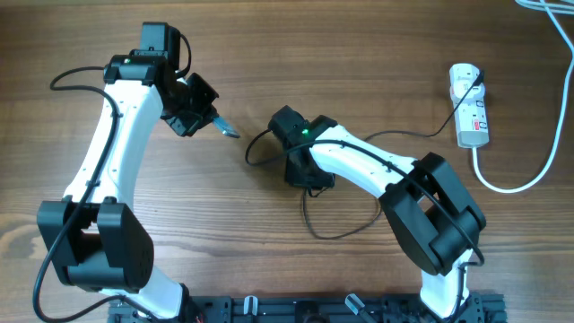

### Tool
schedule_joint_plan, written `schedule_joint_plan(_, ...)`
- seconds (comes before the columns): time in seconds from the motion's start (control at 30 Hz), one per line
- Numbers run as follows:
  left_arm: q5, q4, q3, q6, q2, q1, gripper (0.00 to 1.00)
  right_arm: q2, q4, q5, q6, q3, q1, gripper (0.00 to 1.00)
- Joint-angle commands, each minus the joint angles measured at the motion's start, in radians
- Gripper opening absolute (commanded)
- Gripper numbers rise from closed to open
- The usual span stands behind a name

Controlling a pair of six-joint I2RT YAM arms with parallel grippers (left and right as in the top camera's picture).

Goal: Plug charger to phone and switch on socket
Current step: 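Lift the plug with the right gripper while the left raises the phone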

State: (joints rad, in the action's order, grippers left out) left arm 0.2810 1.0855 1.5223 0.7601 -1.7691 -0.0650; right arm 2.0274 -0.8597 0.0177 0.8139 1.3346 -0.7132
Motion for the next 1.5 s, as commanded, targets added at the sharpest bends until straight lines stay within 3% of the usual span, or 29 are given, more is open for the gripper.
schedule_joint_plan(0.0, -0.006, 0.001, 0.013, -0.021, 0.019, 0.002, 0.04, 0.062, 0.014, -0.025, 0.0, -0.021, -0.008, 0.14)
schedule_joint_plan(0.33, 0.002, 0.0, 0.013, -0.031, 0.019, 0.002, 0.04, 0.061, 0.014, -0.022, -0.003, -0.02, -0.007, 0.04)
schedule_joint_plan(0.53, 0.204, -0.065, 0.013, -0.221, 0.019, 0.002, 0.04, 0.026, 0.012, 0.083, -0.066, -0.006, -0.006, 0.04)
schedule_joint_plan(0.8, 0.532, -0.259, 0.015, -0.32, 0.027, 0.002, 0.04, -0.236, -0.041, 0.243, -0.175, -0.007, -0.008, 0.04)
schedule_joint_plan(0.93, 0.541, -0.35, 0.018, -0.319, 0.058, 0.002, 0.04, -0.389, -0.091, 0.243, -0.192, -0.007, -0.008, 0.04)
schedule_joint_plan(1.03, 0.549, -0.407, 0.018, -0.307, 0.104, 0.002, 0.04, -0.512, -0.1, 0.304, -0.286, -0.007, -0.008, 0.04)
schedule_joint_plan(1.2, 0.723, -0.471, 0.018, -0.307, 0.182, 0.0, 0.04, -0.617, -0.095, 0.341, -0.317, -0.007, -0.008, 0.04)
schedule_joint_plan(1.47, 0.649, -0.424, 0.017, -0.323, 0.262, -0.082, 0.04, -0.667, -0.02, 0.343, -0.318, -0.007, -0.041, 0.04)
